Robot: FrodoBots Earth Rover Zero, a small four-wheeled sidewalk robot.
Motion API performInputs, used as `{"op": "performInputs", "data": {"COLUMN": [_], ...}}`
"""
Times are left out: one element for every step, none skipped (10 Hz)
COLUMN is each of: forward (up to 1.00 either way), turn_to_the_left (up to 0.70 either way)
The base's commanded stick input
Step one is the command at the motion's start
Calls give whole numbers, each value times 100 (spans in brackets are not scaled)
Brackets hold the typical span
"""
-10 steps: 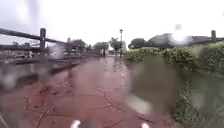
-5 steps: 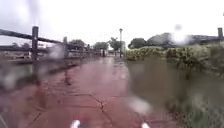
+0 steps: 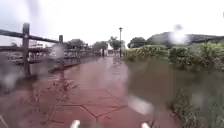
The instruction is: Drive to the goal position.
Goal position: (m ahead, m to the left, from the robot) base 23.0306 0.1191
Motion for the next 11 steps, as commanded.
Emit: {"op": "performInputs", "data": {"forward": [70,70,70,70,70,70,70,70,70,70,70], "turn_to_the_left": [0,0,0,0,0,0,0,0,0,0,0]}}
